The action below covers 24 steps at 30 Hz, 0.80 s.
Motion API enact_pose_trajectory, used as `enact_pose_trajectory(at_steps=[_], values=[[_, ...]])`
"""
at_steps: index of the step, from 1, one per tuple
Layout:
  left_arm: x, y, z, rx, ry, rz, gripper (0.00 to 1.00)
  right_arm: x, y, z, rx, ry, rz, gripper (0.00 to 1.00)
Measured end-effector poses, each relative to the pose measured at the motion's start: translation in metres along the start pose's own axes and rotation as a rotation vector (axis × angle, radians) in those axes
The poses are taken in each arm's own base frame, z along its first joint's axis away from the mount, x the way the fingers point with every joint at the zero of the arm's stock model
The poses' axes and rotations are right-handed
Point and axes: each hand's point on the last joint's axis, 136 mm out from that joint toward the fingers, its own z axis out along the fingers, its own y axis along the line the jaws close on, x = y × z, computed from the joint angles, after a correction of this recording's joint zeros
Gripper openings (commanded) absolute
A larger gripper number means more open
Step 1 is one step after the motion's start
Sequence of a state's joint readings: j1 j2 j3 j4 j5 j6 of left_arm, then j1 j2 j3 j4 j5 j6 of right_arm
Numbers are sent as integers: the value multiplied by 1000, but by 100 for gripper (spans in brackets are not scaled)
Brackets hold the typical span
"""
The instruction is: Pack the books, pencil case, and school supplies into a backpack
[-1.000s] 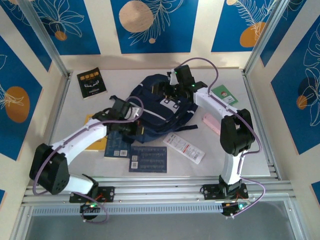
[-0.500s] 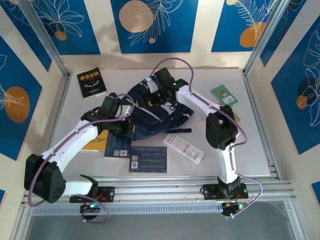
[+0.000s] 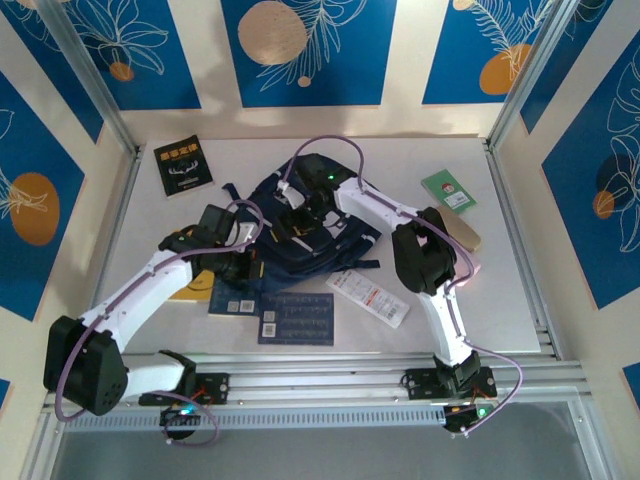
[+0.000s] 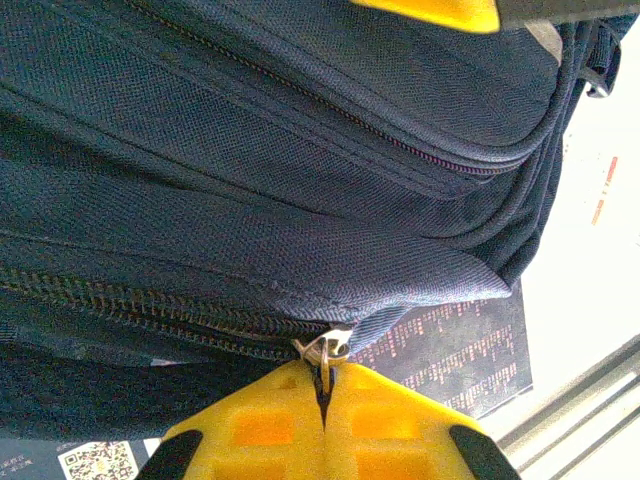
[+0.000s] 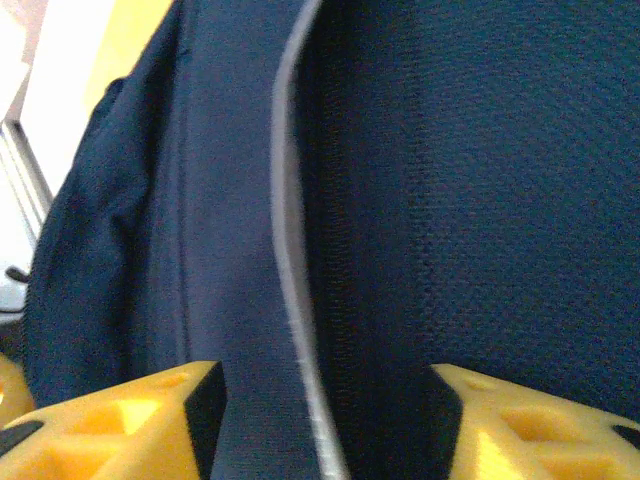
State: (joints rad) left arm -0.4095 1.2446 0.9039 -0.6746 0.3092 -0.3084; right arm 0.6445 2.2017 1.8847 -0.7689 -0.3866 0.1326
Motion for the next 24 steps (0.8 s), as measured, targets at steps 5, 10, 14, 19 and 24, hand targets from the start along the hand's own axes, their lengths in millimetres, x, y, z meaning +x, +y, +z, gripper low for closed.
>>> enact_pose_trajectory(at_steps=[5, 10, 14, 19, 24], values=[[0, 0, 0, 0, 0, 0, 0, 2, 11, 1, -57, 8, -21, 33], [0, 1, 0, -4, -1, 0, 0, 3, 12, 2, -61, 15, -33, 0], [0, 1, 0, -7, -2, -1, 0, 2, 10, 4, -58, 7, 0, 0], [-1, 4, 0, -17, -2, -29, 0, -2, -1, 10, -38, -33, 171, 0], [1, 6, 4, -22, 12, -64, 0, -14, -3, 4, -26, -102, 321, 0]])
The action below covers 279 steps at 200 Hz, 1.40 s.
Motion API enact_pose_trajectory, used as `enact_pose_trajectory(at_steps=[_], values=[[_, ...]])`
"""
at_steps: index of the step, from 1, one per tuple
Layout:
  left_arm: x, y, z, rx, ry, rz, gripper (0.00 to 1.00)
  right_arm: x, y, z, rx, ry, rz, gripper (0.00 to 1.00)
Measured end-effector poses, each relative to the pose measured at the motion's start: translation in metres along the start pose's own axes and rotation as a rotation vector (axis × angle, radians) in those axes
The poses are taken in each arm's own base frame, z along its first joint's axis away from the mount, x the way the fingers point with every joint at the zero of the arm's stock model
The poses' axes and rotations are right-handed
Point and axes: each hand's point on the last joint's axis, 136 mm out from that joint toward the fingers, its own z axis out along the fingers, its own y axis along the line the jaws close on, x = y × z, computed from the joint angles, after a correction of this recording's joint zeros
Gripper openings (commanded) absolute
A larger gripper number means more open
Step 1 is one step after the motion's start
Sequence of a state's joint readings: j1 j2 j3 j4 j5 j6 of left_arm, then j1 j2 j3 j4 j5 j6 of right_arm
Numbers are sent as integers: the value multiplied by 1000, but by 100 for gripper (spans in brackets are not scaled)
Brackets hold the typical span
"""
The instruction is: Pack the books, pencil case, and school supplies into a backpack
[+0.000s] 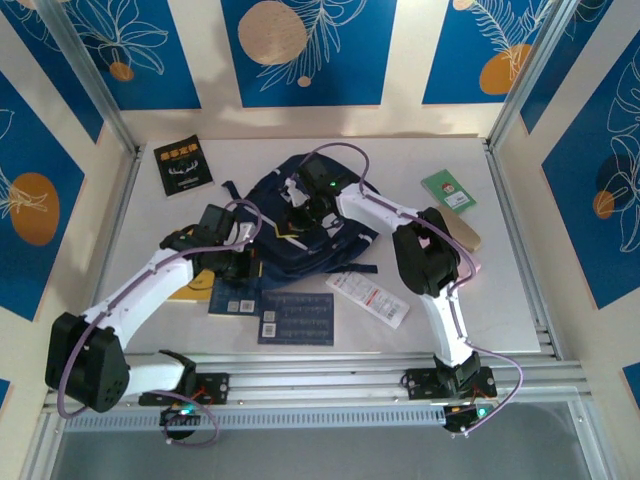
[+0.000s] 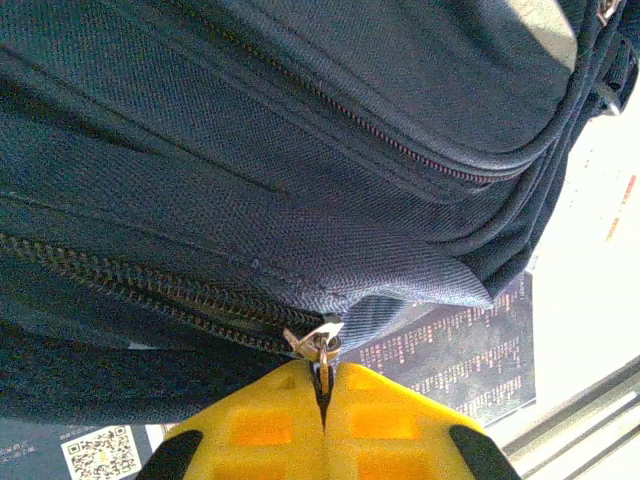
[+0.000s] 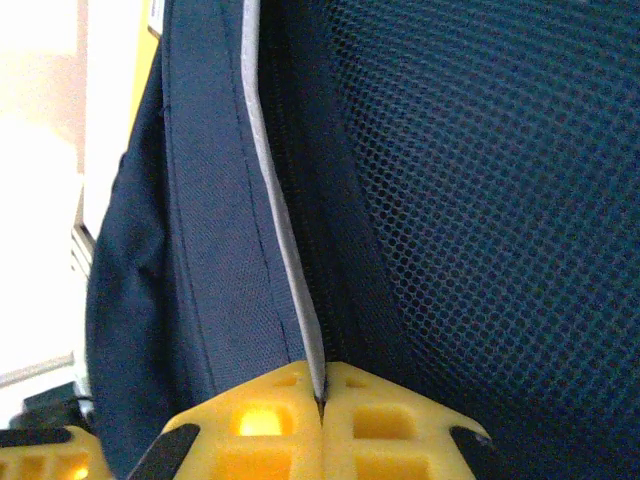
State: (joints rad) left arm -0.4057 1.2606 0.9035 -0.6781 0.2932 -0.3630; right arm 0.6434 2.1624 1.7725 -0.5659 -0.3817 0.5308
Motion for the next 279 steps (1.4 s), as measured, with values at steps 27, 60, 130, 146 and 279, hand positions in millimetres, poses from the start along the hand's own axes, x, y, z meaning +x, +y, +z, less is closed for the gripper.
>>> enact_pose_trajectory(at_steps=[27, 60, 130, 146, 279], values=[[4, 2, 4, -2, 6, -24, 0, -10, 7, -7, -1, -55, 67, 0], [9, 2, 11, -4, 21, -41, 0, -18, 13, -9, -10, -93, 119, 0], [14, -27, 38, -17, 70, 29, 0, -23, 15, -6, 0, -128, 179, 0], [15, -33, 43, -17, 76, 42, 0, -25, 15, -7, 0, -136, 190, 0], [7, -75, 66, -44, -14, 142, 0, -34, 20, -8, -26, -171, 289, 0]])
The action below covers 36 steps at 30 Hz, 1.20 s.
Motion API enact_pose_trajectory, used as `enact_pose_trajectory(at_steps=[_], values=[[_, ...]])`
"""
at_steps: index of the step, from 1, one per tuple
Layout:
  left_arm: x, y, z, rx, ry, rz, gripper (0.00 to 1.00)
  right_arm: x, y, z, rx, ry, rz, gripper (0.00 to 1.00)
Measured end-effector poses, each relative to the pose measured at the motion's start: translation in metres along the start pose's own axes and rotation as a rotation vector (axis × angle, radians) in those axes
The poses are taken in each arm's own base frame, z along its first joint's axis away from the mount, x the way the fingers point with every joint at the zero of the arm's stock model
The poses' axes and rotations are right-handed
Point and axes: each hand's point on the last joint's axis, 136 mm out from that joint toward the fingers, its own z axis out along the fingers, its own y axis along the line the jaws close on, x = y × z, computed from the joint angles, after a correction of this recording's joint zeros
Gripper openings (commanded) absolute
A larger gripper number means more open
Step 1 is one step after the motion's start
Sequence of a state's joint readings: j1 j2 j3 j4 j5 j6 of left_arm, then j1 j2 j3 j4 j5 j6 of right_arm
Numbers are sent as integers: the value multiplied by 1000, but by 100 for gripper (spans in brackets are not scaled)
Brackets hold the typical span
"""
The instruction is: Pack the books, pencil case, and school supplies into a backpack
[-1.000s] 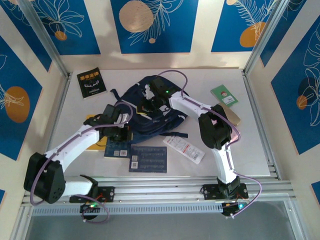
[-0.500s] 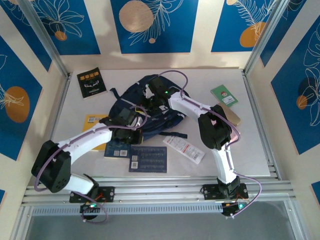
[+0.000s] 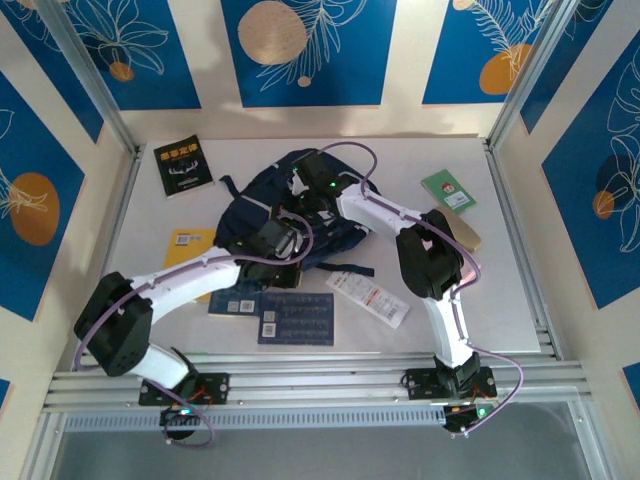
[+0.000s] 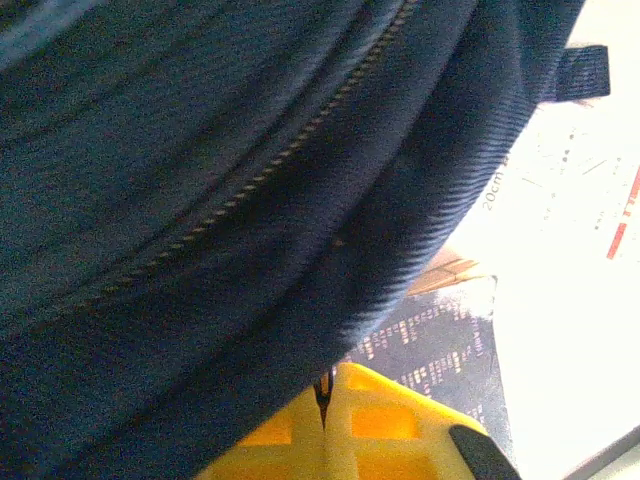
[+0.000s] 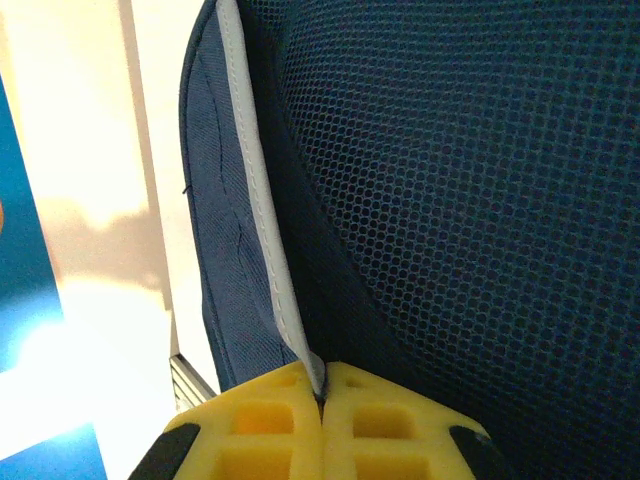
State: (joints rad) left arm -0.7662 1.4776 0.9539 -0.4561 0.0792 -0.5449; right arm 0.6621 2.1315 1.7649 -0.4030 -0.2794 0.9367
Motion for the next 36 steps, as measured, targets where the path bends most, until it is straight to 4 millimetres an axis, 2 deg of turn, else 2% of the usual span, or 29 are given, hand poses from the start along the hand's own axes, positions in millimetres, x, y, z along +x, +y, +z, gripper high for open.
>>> enact_pose_trajectory(at_steps=[5, 10, 20, 31, 34, 36], values=[[0, 1, 6, -21, -82, 32, 0, -2, 3, 0, -12, -9, 25, 0], [-8, -4, 11, -31, -142, 54, 0, -7, 10, -2, -29, -20, 38, 0], [-16, -17, 31, -77, -138, 91, 0, -9, 7, 5, -16, -23, 69, 0], [-32, -28, 42, -105, -153, 108, 0, -15, 9, 7, -9, -29, 84, 0], [-33, -29, 44, -106, -151, 109, 6, -14, 9, 7, -7, -29, 87, 0], [-34, -30, 46, -104, -148, 120, 19, -15, 8, 7, -5, -29, 90, 0]])
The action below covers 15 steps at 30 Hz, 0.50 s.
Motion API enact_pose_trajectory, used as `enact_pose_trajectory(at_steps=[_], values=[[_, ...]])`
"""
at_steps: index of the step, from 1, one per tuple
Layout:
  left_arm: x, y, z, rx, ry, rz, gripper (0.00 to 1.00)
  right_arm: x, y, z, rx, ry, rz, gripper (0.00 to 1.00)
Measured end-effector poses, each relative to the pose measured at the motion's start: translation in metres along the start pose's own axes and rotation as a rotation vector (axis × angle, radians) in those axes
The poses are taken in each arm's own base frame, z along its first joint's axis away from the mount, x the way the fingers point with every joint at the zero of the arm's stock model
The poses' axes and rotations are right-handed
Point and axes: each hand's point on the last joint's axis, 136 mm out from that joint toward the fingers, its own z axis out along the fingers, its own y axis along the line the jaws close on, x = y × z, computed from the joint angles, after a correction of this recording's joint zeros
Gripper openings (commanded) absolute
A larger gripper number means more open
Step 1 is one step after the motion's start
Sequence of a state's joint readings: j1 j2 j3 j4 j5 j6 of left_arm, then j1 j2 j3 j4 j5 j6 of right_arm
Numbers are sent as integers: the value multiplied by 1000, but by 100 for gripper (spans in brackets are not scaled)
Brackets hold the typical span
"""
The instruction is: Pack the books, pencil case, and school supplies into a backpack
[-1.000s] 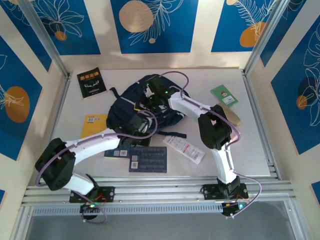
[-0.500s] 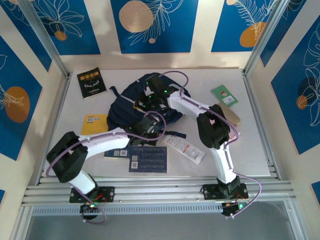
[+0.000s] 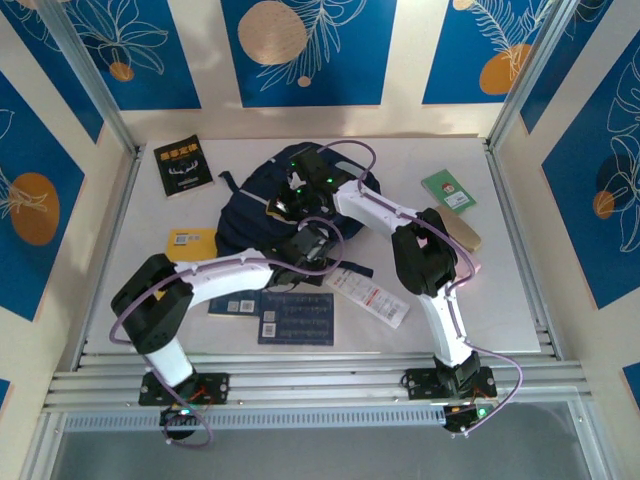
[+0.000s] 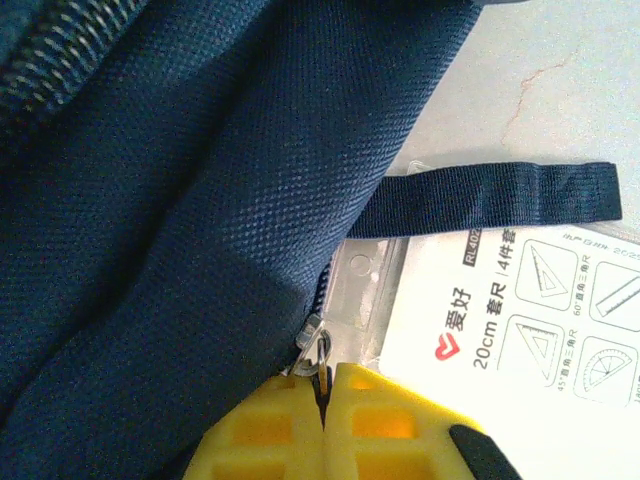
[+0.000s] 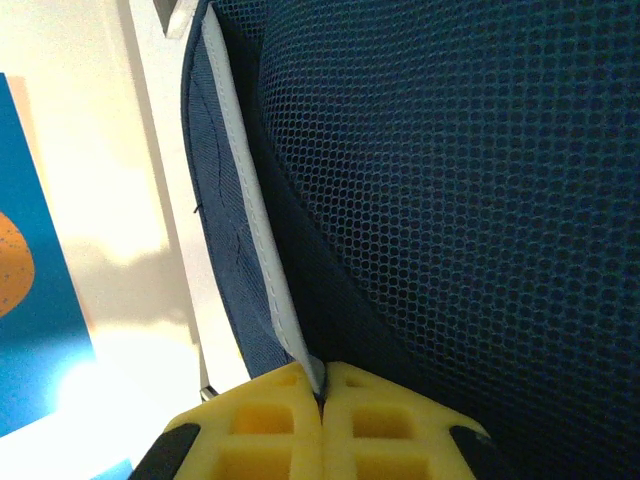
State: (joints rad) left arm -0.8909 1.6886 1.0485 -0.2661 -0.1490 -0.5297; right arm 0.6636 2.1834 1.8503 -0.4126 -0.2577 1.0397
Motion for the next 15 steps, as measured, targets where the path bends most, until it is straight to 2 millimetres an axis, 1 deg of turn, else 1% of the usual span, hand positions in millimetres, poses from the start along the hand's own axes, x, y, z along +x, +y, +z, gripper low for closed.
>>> enact_pose_trajectory(at_steps=[2, 3, 5, 7, 9, 10, 14, 15], values=[[0, -4, 0, 16, 3, 11, 31, 0, 0, 0, 0, -1, 0, 0], [0, -7, 0, 29, 4, 15, 35, -1, 0, 0, 0, -2, 1, 0], [0, -14, -3, 63, 5, 30, 41, -2, 0, -1, -3, -2, 2, 0], [-1, -22, -11, 104, -1, 47, 45, -5, -1, -2, -8, -4, 3, 0], [-3, -26, -25, 135, -21, 61, 46, -7, -1, -4, -13, -6, 3, 0], [-4, -26, -36, 151, -36, 66, 47, -7, 0, -4, -17, -5, 1, 0], [0, -18, -80, 190, -87, 76, 48, -9, 2, -6, -40, 9, -15, 1], [0, -14, -90, 195, -98, 76, 50, -9, 3, -7, -45, 13, -19, 9]])
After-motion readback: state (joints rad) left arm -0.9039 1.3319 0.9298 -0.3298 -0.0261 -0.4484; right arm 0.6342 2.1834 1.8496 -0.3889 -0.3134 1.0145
